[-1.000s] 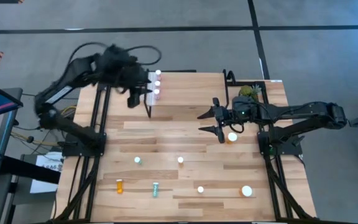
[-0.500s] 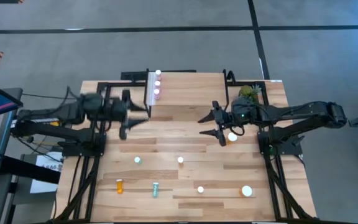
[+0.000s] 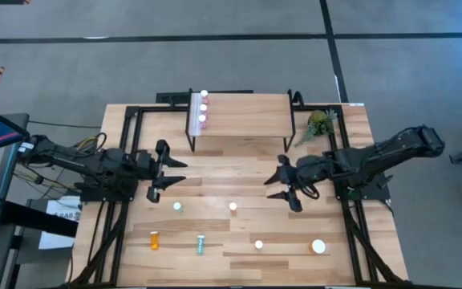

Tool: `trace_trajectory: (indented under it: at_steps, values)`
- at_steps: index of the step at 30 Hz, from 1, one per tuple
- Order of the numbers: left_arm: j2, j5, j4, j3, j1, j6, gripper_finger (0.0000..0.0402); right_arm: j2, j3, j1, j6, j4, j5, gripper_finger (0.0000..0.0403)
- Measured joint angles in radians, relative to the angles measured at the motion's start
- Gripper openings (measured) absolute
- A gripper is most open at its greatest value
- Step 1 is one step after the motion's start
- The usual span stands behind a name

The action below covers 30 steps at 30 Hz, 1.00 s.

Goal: Pick and place medicine bottles onto shelf by color
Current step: Put the top green pill bottle on the shelf

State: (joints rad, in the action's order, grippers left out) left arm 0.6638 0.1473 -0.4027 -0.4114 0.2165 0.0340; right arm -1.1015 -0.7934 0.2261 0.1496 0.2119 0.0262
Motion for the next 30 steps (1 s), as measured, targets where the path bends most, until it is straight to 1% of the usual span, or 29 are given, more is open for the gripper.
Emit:
trace_trajectory:
  at_steps: [6,8,10,13,18,21,24,30]
  values:
    - [0.004,0.0,-0.02,0.0,0.02,-0.011,0.0167,0.0,0.0,0.101,0.053,0.018,0.115,0.024]
    - [0.015,0.0,-0.083,0.0,0.02,-0.003,0.0167,-0.008,0.0,0.116,0.052,-0.01,0.14,0.024]
    - [0.031,-0.007,-0.164,0.0,0.02,-0.009,0.0167,-0.045,-0.013,0.111,0.047,-0.035,0.139,0.024]
    - [0.059,-0.044,-0.253,-0.001,0.02,-0.043,0.0167,-0.109,-0.063,0.112,0.038,0.002,0.137,0.024]
    - [0.088,-0.034,-0.249,-0.001,0.02,-0.048,0.0167,-0.234,-0.159,0.116,0.021,0.104,0.129,0.024]
    - [0.102,-0.03,-0.243,-0.001,0.02,-0.033,0.0167,-0.278,-0.197,0.114,-0.021,0.102,0.129,0.024]
    - [0.109,-0.03,-0.237,-0.001,0.02,-0.032,0.0167,-0.314,-0.226,0.11,-0.027,0.096,0.129,0.024]
    - [0.109,-0.03,-0.231,-0.001,0.02,-0.03,0.0167,-0.37,-0.241,0.098,-0.051,0.052,0.129,0.024]
